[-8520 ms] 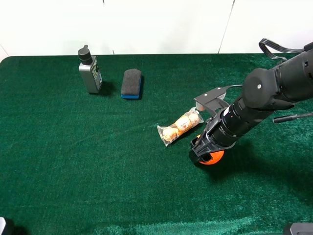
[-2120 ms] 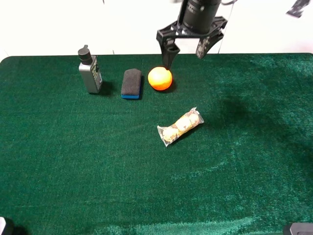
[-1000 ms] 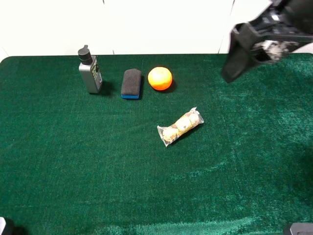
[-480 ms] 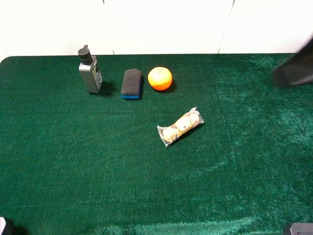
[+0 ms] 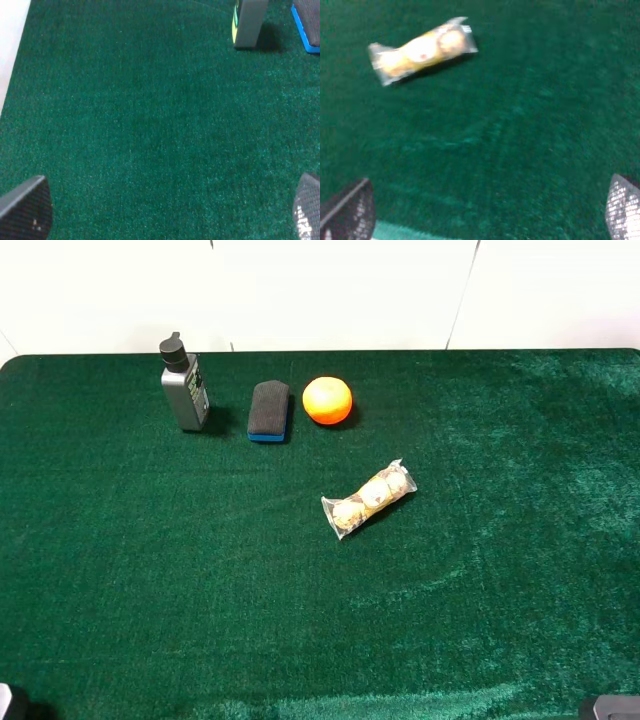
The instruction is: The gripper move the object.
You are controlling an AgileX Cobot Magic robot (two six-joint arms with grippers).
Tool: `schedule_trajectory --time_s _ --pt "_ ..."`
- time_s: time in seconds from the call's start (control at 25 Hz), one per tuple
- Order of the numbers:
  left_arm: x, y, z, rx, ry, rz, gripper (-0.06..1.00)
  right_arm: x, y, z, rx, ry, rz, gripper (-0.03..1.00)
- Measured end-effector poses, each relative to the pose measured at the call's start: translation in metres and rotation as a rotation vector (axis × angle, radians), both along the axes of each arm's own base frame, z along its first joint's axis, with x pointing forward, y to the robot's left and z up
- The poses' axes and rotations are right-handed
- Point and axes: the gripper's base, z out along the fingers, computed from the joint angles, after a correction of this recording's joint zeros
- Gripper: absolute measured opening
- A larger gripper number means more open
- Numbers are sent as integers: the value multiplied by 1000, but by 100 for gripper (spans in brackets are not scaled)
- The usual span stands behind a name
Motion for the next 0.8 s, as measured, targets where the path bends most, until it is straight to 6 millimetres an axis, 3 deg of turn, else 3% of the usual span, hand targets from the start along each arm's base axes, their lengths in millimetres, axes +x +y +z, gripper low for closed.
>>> schedule_trajectory --time_s 0.16,0.48,0.8 --pt "0 0 0 0 0 0 98 -24 -15 -14 14 -80 -135 69" --pt "0 0 0 0 0 0 98 -66 -26 -39 13 -343 -324 69" --pt "0 0 0 0 0 0 98 -77 -31 -54 -28 -475 -356 69"
